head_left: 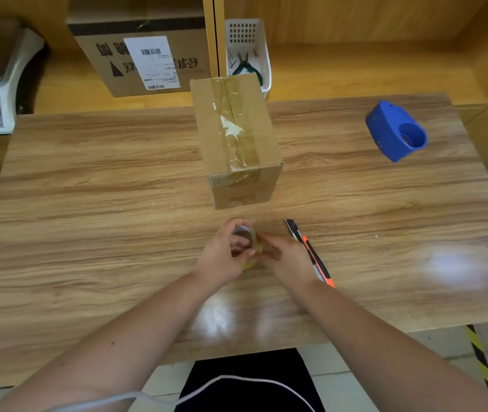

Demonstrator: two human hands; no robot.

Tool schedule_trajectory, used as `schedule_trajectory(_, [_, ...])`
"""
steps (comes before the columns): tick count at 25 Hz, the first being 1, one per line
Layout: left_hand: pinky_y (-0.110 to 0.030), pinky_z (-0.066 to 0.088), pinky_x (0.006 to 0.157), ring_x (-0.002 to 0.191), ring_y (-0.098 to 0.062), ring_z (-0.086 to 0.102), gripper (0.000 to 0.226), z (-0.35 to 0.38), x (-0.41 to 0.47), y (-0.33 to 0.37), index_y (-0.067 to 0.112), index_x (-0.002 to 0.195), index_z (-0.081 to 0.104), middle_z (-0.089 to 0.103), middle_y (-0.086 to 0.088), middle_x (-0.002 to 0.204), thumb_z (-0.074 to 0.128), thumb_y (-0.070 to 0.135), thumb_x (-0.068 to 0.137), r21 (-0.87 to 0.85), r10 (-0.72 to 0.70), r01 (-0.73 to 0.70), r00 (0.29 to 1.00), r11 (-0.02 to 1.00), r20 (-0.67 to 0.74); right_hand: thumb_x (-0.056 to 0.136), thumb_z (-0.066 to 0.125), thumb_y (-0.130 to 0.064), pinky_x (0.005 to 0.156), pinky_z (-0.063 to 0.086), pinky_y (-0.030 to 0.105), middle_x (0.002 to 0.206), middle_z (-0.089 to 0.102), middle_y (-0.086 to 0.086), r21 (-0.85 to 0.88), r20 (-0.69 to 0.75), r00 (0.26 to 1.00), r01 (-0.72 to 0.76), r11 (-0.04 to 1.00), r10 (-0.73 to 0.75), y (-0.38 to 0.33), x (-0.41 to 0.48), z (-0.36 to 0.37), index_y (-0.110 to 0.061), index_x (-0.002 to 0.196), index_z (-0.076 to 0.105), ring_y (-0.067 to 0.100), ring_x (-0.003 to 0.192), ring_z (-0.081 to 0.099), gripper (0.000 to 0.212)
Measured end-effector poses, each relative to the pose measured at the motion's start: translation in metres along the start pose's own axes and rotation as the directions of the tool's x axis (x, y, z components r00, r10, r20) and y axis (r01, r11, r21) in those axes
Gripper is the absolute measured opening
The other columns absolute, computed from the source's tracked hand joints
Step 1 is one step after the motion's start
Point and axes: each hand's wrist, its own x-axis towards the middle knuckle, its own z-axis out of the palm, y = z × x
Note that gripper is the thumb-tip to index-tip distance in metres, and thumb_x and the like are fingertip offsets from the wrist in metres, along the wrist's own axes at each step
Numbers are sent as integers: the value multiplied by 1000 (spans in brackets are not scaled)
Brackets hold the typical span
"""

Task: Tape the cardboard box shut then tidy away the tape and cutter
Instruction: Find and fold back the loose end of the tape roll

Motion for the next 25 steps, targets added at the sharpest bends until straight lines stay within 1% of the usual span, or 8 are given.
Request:
schedule_trajectory(2, [-18, 55, 78, 83, -9, 72, 45, -2, -1, 5, 35, 109, 53, 76, -3, 86, 71, 6, 80, -117, -30, 25, 999, 993, -38, 75, 75, -9, 85, 37, 1, 113, 69, 6, 38, -49, 999, 22, 999, -20, -5, -1, -2, -13, 114, 67, 10, 102, 62, 41])
schedule_trajectory(6, [-32, 55, 74, 86, -18, 72, 47, -7, 3, 8, 39, 107, 54, 76, -10, 89, 67, 1, 82, -253, -58, 39, 996, 967, -68, 74, 74, -3, 99, 39, 14, 121, 65, 9, 73, -142, 989, 50, 996, -40, -14, 2, -4, -9, 107, 71, 15, 113, 58, 34])
schedule_trajectory(8, [-31, 52, 70, 82, -19, 71, 49, -10, 2, 9, 38, 107, 53, 75, -13, 89, 66, -2, 82, -284, -72, 48, 994, 958, -76, 73, 76, -6, 96, 41, 12, 118, 65, 5, 37, -132, 988, 87, 995, -82, -19, 5, -7, -10, 104, 71, 17, 112, 57, 32])
schedule_trajectory(12, [-28, 48, 61, 72, -19, 67, 51, -11, 4, 9, 36, 108, 48, 72, -18, 89, 63, -6, 82, -312, -95, 68, 993, 948, -72, 71, 79, -18, 89, 47, 33, 108, 63, 5, -71, -98, 989, 103, 992, -110, -24, 11, -12, -11, 103, 69, 21, 104, 54, 34])
schedule_trajectory(17, [-29, 48, 56, 68, -17, 63, 53, -14, 7, 6, 29, 117, 44, 67, -14, 88, 59, -10, 84, -329, -129, 108, 991, 938, -43, 82, 70, -27, 79, 39, 19, 102, 55, -1, -105, 33, 998, 60, 993, -57, -30, 10, -11, -22, 127, 55, 13, 89, 53, 48])
schedule_trajectory(19, [-30, 49, 58, 68, -16, 63, 56, -16, 5, 5, 35, 113, 43, 67, -12, 88, 57, -11, 85, -320, -138, 125, 990, 939, -20, 81, 71, -29, 76, 44, 23, 98, 60, 3, -124, 52, 997, 60, 991, -53, -28, 9, -9, -21, 129, 55, 16, 85, 59, 51])
schedule_trajectory(21, [-30, 50, 60, 71, -18, 64, 57, -16, 3, 4, 38, 109, 43, 67, -12, 90, 54, -12, 86, -307, -146, 135, 989, 942, -11, 79, 70, -35, 71, 47, 25, 96, 69, 9, -178, -3, 993, 117, 977, -119, -28, 6, -8, -15, 122, 61, 22, 81, 65, 49])
schedule_trajectory(25, [-30, 50, 62, 82, -20, 65, 52, -13, 2, 2, 30, 119, 45, 68, -13, 99, 50, -11, 88, -270, -155, 151, 988, 951, 8, 73, 59, -48, 49, 46, 25, 70, 72, 8, -325, -129, 936, 270, 906, -326, -26, 5, -4, -13, 96, 73, 24, 60, 67, 44])
